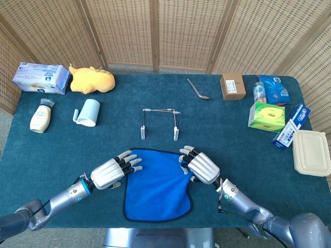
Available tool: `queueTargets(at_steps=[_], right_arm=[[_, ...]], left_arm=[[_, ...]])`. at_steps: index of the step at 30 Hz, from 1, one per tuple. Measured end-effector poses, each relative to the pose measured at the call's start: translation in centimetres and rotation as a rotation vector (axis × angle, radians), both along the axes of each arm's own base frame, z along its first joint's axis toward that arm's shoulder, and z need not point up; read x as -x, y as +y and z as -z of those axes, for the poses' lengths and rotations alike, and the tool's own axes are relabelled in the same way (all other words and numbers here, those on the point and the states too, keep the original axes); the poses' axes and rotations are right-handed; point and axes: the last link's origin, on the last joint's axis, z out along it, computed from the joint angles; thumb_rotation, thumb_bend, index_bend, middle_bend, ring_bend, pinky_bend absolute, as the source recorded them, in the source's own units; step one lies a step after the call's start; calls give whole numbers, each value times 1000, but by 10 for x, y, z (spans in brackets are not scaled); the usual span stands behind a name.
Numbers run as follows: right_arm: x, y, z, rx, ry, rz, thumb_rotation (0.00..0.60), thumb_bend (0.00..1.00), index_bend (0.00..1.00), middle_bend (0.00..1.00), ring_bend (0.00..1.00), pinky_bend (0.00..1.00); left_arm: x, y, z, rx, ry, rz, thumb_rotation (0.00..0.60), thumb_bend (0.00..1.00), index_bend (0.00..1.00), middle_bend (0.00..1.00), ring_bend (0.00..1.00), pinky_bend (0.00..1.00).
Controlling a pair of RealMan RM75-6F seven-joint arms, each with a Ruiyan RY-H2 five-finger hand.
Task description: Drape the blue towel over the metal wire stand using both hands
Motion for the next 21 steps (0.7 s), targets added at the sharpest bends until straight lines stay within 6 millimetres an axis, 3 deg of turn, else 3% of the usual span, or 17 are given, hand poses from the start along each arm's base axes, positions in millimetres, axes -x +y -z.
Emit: queueTargets(at_steps=[21], right_arm=[[6,-2,-4,9,-7,24,600,360,845,410,209,217]], left_arm=[[-5,1,17,15,14,6,600,282,156,72,17,0]])
